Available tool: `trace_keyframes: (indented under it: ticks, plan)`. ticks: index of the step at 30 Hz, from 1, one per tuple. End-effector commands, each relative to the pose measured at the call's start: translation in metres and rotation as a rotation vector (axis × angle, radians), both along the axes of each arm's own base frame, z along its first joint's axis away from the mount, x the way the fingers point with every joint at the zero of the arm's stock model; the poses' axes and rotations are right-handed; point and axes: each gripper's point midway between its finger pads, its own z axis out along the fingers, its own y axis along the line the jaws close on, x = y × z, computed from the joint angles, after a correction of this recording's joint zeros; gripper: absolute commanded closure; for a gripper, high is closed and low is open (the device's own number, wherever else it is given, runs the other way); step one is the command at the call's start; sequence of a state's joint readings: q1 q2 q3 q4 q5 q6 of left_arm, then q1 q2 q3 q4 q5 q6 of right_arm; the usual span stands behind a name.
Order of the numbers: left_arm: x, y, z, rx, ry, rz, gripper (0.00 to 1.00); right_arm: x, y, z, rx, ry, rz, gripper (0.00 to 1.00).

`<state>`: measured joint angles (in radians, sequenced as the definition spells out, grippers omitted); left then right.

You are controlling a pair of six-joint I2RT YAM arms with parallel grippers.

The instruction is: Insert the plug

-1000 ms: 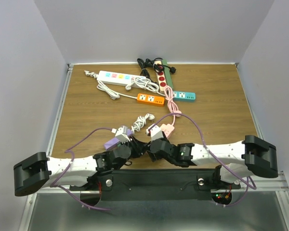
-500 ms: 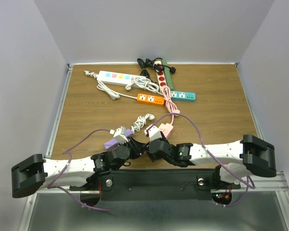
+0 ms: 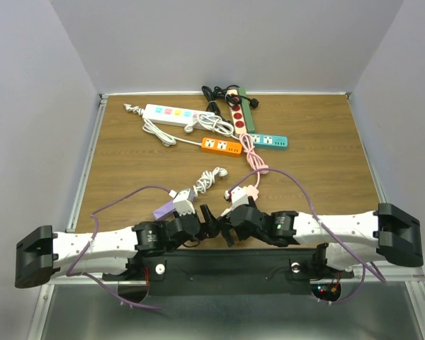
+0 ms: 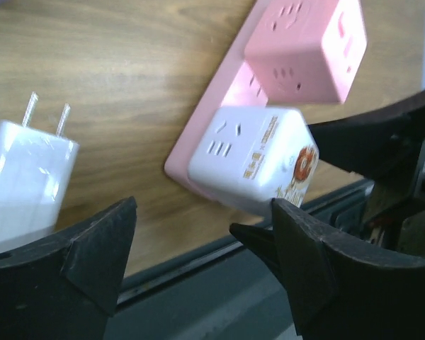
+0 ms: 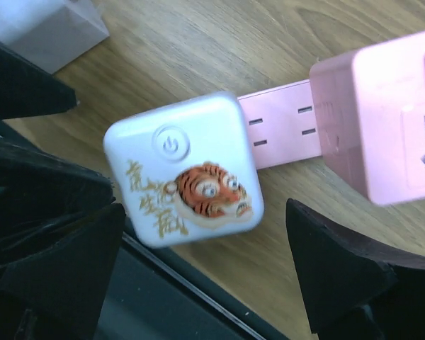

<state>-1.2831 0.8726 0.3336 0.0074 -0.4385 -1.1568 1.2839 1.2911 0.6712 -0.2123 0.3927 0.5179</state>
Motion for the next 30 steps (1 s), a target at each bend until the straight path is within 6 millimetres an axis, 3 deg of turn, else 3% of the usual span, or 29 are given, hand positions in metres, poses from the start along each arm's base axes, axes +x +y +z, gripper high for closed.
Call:
trace_keyframes:
  ticks: [1,3,6,9,10,13,14,16,18,19,22,30]
  plan:
    - [-0.006,-0.006,0.016,0.037,-0.016,-0.074,0.12,0.0,0.009,0.031,0.118,-0.002,-0.035,0.0]
    - [0.008,-0.007,0.03,0.034,-0.057,-0.044,0.11,0.006,0.004,0.04,0.123,-0.032,-0.053,0.0]
    - [0.044,0.003,0.056,0.057,-0.149,0.021,0.09,0.022,-0.008,0.057,0.159,-0.074,-0.102,0.0]
    - [0.085,0.02,0.09,0.08,-0.257,0.099,0.08,0.049,-0.032,0.081,0.204,-0.134,-0.163,0.0]
    - [0.095,0.027,0.099,0.094,-0.287,0.123,0.07,0.057,-0.038,0.08,0.201,-0.134,-0.193,0.0]
    - [0.128,0.051,0.131,0.157,-0.371,0.216,0.01,0.103,-0.086,0.09,0.158,-0.205,-0.309,0.0]
    - [0.142,0.067,0.134,0.2,-0.389,0.258,0.01,0.11,-0.09,0.09,0.16,-0.199,-0.308,0.0]
    - [0.157,0.074,0.14,0.209,-0.406,0.259,0.01,0.136,-0.12,0.088,0.122,-0.213,-0.384,0.0]
    - [0.169,0.089,0.136,0.25,-0.403,0.266,0.01,0.152,-0.132,0.089,0.133,-0.219,-0.413,0.0]
    - [0.183,0.099,0.142,0.24,-0.415,0.294,0.01,0.167,-0.15,0.092,0.145,-0.235,-0.473,0.0]
    - [0.199,0.118,0.144,0.276,-0.406,0.326,0.01,0.187,-0.179,0.09,0.188,-0.213,-0.558,0.0]
    - [0.21,0.131,0.158,0.332,-0.42,0.36,0.01,0.211,-0.216,0.104,0.25,-0.237,-0.664,0.0]
